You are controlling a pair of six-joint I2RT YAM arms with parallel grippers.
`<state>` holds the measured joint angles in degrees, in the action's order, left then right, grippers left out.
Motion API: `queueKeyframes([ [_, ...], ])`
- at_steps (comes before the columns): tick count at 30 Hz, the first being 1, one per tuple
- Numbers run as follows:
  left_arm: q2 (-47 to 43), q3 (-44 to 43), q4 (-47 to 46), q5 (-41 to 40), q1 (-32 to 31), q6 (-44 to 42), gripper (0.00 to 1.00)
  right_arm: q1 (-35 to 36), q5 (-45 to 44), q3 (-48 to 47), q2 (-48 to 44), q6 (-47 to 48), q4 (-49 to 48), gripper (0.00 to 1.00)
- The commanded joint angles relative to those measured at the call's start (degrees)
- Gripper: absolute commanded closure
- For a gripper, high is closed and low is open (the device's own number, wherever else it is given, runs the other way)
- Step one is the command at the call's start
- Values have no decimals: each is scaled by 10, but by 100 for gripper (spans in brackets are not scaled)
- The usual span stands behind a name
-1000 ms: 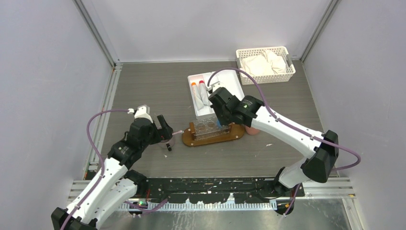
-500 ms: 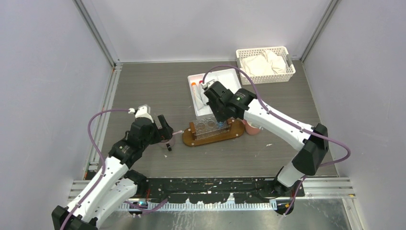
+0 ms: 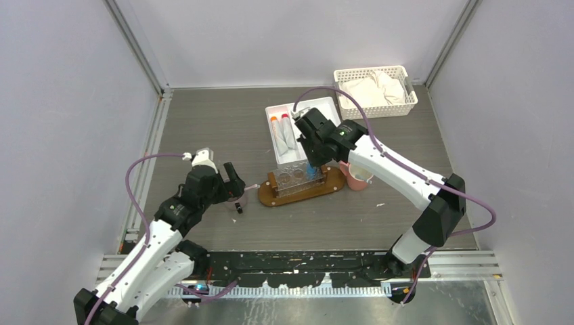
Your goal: Prepare toiletry sets of a toothbrush and toothpaste on the tray
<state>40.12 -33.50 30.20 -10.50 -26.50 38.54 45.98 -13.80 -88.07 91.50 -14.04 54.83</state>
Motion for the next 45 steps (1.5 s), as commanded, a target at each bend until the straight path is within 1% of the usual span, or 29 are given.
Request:
queueKeyframes([
  [1, 1, -5, -26, -9, 2, -5, 5, -15, 8, 3, -9, 1, -23, 93],
  [2, 2, -5, -27, -9, 2, -6, 5, -17, 9, 4, -8, 1, -24, 93],
  [3, 3, -6, -26, -9, 2, -6, 5, -18, 11, 5, -9, -1, -25, 90],
  [4, 4, -6, -26, -9, 2, -7, 5, -19, 17, 6, -10, 1, -26, 85],
  [6, 5, -8, -24, -11, 2, -8, 5, -18, 29, 6, -22, -2, -30, 69],
  [7, 5, -8, -23, -12, 2, -9, 5, -19, 34, 5, -31, -3, -33, 65],
  [9, 6, -10, -21, -13, 2, -10, 5, -21, 34, -5, -53, -4, -37, 60],
  [11, 7, -11, -19, -16, 2, -11, 5, -35, 33, -27, -69, -7, -35, 58],
  [15, 10, -12, -20, -20, 2, -13, 4, -100, 22, -72, -72, -19, -68, 52],
  [18, 18, -19, -17, -20, 2, -16, 4, -151, 73, -138, -4, -27, -77, 52],
  [19, 21, -20, -17, -19, 2, -16, 3, -159, 91, -169, 41, -23, -75, 52],
  [20, 23, -21, -17, -18, 2, -17, 3, -163, 108, -210, 67, -19, -64, 52],
  [21, 24, -21, -18, -17, 2, -16, 2, -165, 125, -258, 127, -13, -44, 52],
  [24, 31, -23, -21, -18, 2, -17, 0, -166, 195, -401, 262, 5, 6, 55],
  [25, 35, -24, -21, -18, 2, -18, 0, -167, 207, -460, 301, 12, 24, 56],
  [27, 45, -34, -18, -19, 2, -20, 0, -171, 208, -543, 382, 18, 52, 57],
  [28, 49, -38, -16, -19, 2, -20, 0, -176, 215, -575, 415, 19, 58, 59],
  [30, 54, -45, -14, -18, 3, -22, 0, -187, 238, -608, 465, 11, 51, 61],
  [31, 55, -47, -14, -17, 2, -23, 0, -194, 253, -614, 489, 8, 43, 62],
  [33, 58, -51, -14, -18, 2, -26, 0, -203, 283, -607, 507, 9, 22, 65],
  [35, 62, -51, -16, -20, 2, -28, 0, -204, 307, -583, 510, 18, 3, 66],
  [38, 69, -48, -19, -22, 2, -27, 0, -202, 338, -529, 499, 28, -33, 66],
  [42, 76, -46, -28, -16, 2, -23, 0, -196, 323, -479, 483, 44, -54, 66],
  [45, 78, -44, -33, -16, 2, -21, 0, -190, 330, -420, 449, 50, -100, 66],
])
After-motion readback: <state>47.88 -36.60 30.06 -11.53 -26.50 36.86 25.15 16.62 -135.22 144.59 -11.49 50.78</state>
